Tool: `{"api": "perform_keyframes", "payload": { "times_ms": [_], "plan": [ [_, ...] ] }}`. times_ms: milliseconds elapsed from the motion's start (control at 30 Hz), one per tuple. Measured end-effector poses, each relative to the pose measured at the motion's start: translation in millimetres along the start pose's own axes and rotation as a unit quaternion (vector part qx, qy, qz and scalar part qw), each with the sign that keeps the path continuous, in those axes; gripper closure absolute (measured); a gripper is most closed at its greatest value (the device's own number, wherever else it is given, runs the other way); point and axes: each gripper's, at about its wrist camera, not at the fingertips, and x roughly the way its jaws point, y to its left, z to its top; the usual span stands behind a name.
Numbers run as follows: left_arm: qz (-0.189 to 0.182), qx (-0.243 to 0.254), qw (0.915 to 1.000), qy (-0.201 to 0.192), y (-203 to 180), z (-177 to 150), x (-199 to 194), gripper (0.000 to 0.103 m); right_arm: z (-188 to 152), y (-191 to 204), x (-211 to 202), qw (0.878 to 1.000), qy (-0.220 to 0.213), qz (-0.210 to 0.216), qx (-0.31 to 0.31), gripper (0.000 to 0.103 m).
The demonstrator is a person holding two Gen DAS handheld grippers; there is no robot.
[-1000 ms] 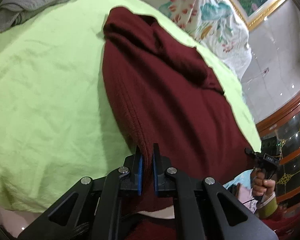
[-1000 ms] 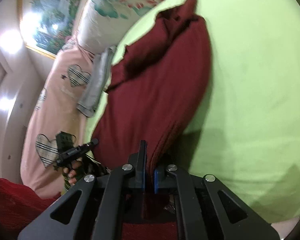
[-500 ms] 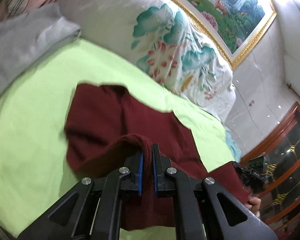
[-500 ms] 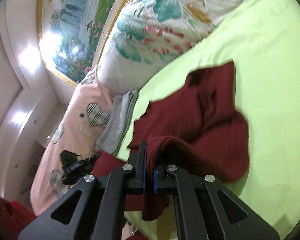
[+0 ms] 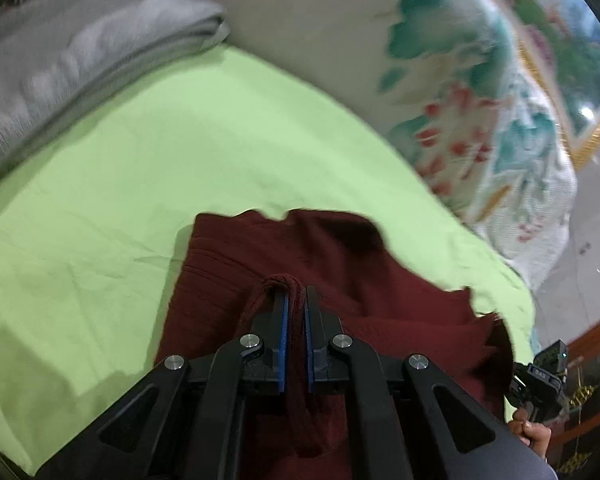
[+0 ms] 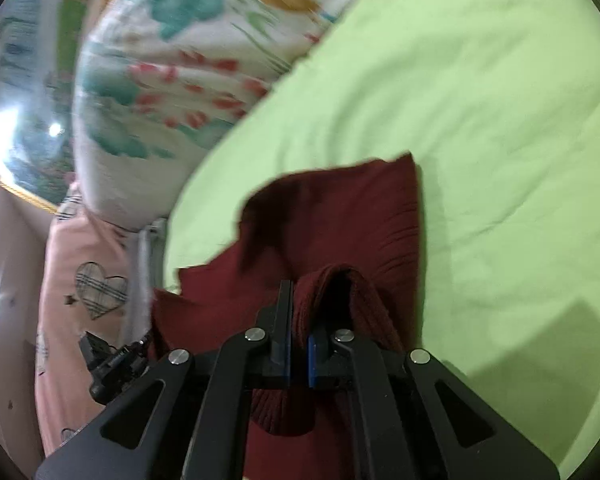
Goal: Fold large clothes
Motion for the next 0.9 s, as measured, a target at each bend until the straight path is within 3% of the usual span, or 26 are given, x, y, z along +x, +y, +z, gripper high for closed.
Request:
{"api": "perform_keyframes", "payload": {
  "times_ms": [233,300,367,433,533,600,700,800,900],
  "plan": [
    [0.022,0.007,0.9997,0.009,7,0,25,0.093,4,-5,10,1.0,0.0,-0.002,0.001,0.094],
    [0.026,0.012,0.9995,0.009,3,-2,16,0.091,4,-4,3,1.0,-0.005,0.005,0.007,0.089],
    [0.022,0.016,0.9996,0.006,2,-8,0,0.085,1,-1,-7,1.0,-0.023,0.007,0.008,0.066],
    [0.024,0.015,0.9996,-0.003,0,-16,-21,0.072,-4,3,-26,0.998,-0.055,0.017,0.007,0.054],
    [-0.012,0.028,0.9995,-0.005,-15,-37,-46,0.069,-18,20,-47,0.995,-0.088,0.035,-0.019,0.054],
    [-0.037,0.053,0.9979,0.007,-35,-51,-49,0.064,-33,48,-40,0.994,-0.066,0.05,-0.075,0.054],
    [-0.069,0.088,0.9928,0.043,-65,-64,-30,0.062,-54,95,-4,0.985,0.003,0.011,-0.17,0.057],
    [-0.049,0.128,0.9884,0.066,-82,-69,-2,0.063,-68,125,36,0.966,0.058,-0.03,-0.248,0.058],
    [-0.009,0.127,0.9896,0.068,-72,-57,24,0.065,-64,125,63,0.956,0.073,-0.074,-0.273,0.059]
  ]
}}
